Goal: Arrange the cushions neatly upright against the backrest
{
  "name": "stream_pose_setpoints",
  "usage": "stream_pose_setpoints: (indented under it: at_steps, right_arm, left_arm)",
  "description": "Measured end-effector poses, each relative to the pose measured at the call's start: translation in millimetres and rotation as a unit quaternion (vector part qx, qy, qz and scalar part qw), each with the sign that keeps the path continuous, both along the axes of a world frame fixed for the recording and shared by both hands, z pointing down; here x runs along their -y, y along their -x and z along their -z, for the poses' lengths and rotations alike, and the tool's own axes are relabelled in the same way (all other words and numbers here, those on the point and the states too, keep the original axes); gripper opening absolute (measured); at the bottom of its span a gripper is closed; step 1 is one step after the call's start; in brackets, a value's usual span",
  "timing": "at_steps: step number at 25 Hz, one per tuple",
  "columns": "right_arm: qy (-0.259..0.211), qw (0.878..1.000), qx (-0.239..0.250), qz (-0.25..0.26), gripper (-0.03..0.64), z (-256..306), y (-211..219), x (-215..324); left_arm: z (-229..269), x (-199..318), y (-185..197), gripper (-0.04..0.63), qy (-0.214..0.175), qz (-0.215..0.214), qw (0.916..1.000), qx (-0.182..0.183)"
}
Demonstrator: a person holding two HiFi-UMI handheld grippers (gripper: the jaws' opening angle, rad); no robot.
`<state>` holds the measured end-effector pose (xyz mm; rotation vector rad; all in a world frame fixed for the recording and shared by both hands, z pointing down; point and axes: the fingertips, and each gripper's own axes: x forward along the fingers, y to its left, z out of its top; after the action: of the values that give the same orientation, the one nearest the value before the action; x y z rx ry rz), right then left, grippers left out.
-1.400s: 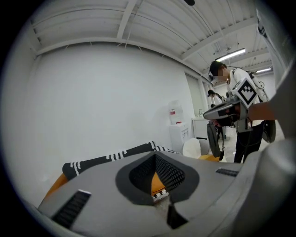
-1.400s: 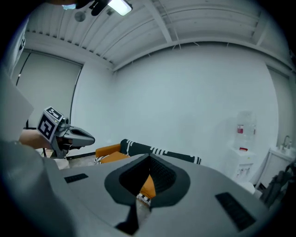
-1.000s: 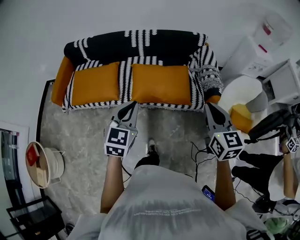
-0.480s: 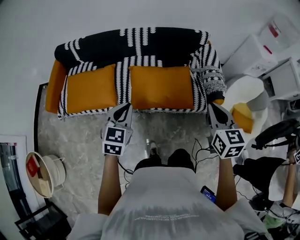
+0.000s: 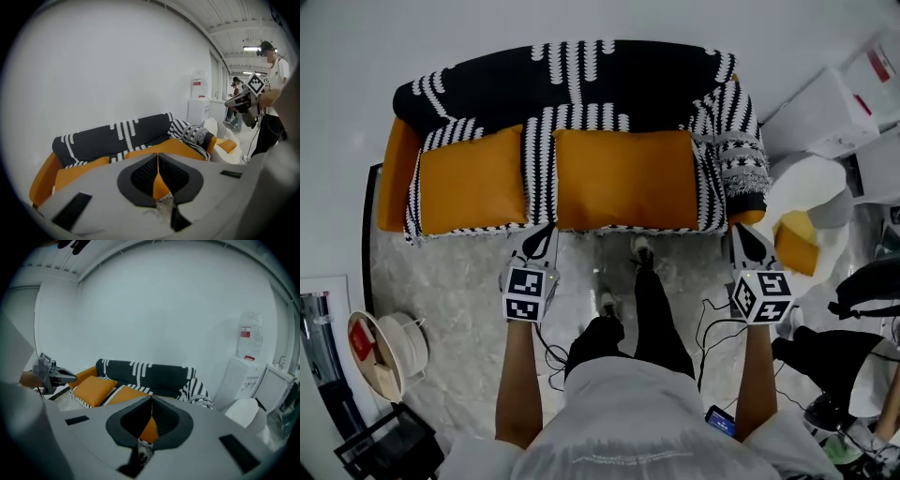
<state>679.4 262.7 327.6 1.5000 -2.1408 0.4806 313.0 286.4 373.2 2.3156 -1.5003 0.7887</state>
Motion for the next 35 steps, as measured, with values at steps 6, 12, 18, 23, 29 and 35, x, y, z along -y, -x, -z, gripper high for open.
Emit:
stream_pose_setpoints:
  at_steps: [6,12,18,23,29,35]
  right_arm:
    - [0.055,0.998,-0.006,-0.005,0.068,-128,-23,28]
    - [0.113,0.993,-0.03,-0.01,0.097,-250,-41,39]
    - [0.164,0.984,-0.065,-0.001,0.104,-341,-54,34]
    - [0.191,0.979,-0.075,0.006,0.109,-393,-62,36]
    - [0.212,0.974,-0.079,-0.004,0.115,-436,-65,53]
    - [0.245,0.964,-0.1,0.009,0.029,-435,-56,51]
  left_arm:
    - [-109,15,19,0.083,0.041,0.017,0.999,0.008]
    - [-204,29,35,0.106,0.073,0.029,0.9967,0.018]
    - [-261,35,36,0.115,0.092,0.016,0.9951,0.032]
    - [-303,31,33,0.153,0.119,-0.004,0.9914,0.056]
    - [-323,37,40,0.153,0.137,0.01,0.9891,0.053]
    - [-313,37,40,0.041,0.174,0.027,0.9824,0.063]
